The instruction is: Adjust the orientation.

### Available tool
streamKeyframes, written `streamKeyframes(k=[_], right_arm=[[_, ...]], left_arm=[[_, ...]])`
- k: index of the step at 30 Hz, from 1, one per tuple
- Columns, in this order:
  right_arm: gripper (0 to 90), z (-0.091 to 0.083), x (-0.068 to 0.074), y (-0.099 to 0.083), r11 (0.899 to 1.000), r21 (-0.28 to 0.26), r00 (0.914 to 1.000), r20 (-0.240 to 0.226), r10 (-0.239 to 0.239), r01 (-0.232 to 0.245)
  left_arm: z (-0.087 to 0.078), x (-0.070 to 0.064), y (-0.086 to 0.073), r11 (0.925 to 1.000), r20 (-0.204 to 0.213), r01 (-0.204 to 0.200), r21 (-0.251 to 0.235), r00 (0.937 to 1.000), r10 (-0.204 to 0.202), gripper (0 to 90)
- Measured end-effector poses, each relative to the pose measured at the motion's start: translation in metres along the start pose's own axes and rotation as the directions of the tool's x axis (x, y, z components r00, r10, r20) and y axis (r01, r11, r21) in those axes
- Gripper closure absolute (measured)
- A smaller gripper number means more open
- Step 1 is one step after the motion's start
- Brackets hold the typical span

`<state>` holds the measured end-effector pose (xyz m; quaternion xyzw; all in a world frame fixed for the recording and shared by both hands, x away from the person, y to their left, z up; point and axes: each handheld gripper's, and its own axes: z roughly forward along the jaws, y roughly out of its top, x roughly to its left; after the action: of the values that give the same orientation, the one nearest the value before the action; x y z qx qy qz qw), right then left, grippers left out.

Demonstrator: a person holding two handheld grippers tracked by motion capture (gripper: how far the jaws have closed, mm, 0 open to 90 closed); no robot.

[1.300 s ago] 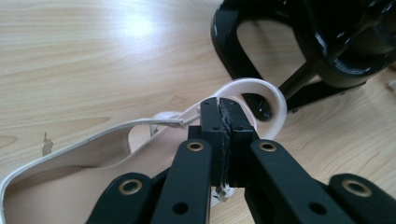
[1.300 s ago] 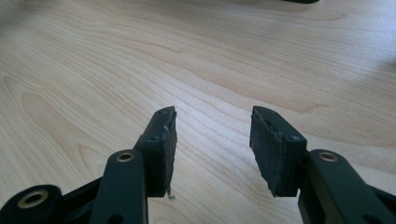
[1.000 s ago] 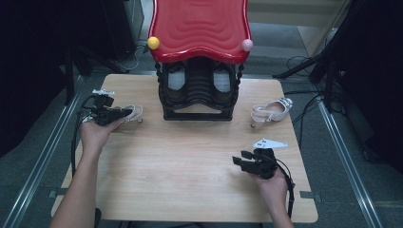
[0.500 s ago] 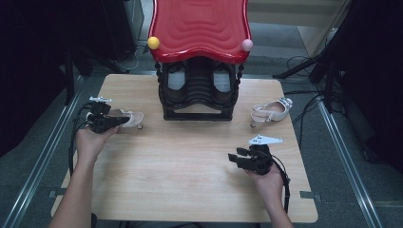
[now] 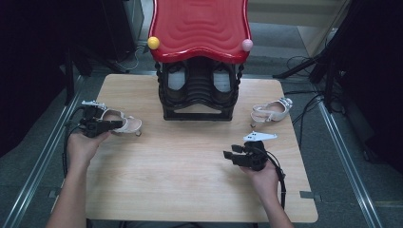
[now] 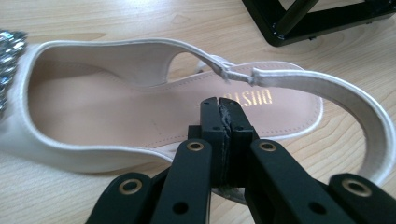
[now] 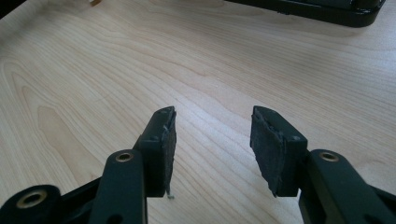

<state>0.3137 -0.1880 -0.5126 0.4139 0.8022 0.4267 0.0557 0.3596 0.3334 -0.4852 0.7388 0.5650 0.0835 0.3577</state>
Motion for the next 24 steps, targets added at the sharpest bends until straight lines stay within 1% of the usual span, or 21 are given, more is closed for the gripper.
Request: streamKeyframes(k=[2, 3, 7, 9, 11, 14, 15, 18, 20, 22, 24], right_arm=[[51.2, 0.0, -0.001, 0.001, 1.0, -0.003, 1.0, -0.007, 0.006, -0.006], [51.4, 0.0, -0.001, 0.001, 1.0, -0.005, 0.9999, -0.008, 0.006, -0.006], [49.3, 0.0, -0.002, 0.002, 1.0, -0.013, 0.9992, -0.036, 0.018, -0.019], [49.3, 0.002, -0.003, 0.002, 0.999, -0.019, 0.9985, -0.048, 0.025, -0.025], [48.2, 0.002, -0.003, 0.002, 0.999, -0.025, 0.998, -0.052, 0.036, -0.037], [45.4, 0.0, -0.003, 0.003, 0.998, -0.043, 0.9983, -0.044, 0.039, -0.041], [44.6, 0.0, -0.003, 0.003, 0.998, -0.051, 0.9983, -0.042, 0.039, -0.041], [42.3, -0.004, -0.004, 0.005, 0.995, -0.086, 0.9987, -0.032, 0.04, -0.043], [39.9, -0.006, -0.004, 0.007, 0.992, -0.118, 0.9988, -0.022, 0.043, -0.045], [36.1, -0.009, -0.004, 0.008, 0.99, -0.133, 0.9983, -0.019, 0.055, -0.057], [32.7, -0.01, -0.004, 0.01, 0.989, -0.128, 0.9976, -0.012, 0.068, -0.069]], left_arm=[[-0.001, 0.001, -0.001, 1.0, -0.007, 0.006, -0.005, 1.0, -0.006, 89.4], [-0.001, 0.001, -0.002, 0.9999, -0.002, 0.012, -0.002, 0.9999, -0.012, 89.2], [-0.003, 0.003, -0.003, 0.9999, 0.002, 0.014, 0.005, 0.9999, -0.014, 89.2], [-0.004, 0.004, -0.003, 0.9999, -0.01, 0.013, 0.002, 0.9999, -0.013, 89.2], [-0.004, 0.006, -0.004, 0.9999, -0.014, 0.016, -0.001, 0.9998, -0.016, 89.2], [-0.006, 0.008, -0.005, 0.9998, -0.027, 0.018, 0.006, 0.9995, -0.017, 89.2], [-0.007, 0.009, -0.005, 0.9998, -0.031, 0.022, 0.0, 0.9993, -0.022, 89.2], [-0.008, 0.012, -0.006, 0.9996, -0.04, 0.028, -0.002, 0.9988, -0.028, 89.2], [-0.008, 0.013, -0.006, 0.9996, -0.046, 0.03, -0.002, 0.9985, -0.03, 89.2], [-0.008, 0.015, -0.006, 0.9994, -0.046, 0.034, 0.0, 0.9984, -0.034, 89.2], [-0.009, 0.015, -0.006, 0.9995, -0.047, 0.032, 0.002, 0.9984, -0.032, 89.2]])
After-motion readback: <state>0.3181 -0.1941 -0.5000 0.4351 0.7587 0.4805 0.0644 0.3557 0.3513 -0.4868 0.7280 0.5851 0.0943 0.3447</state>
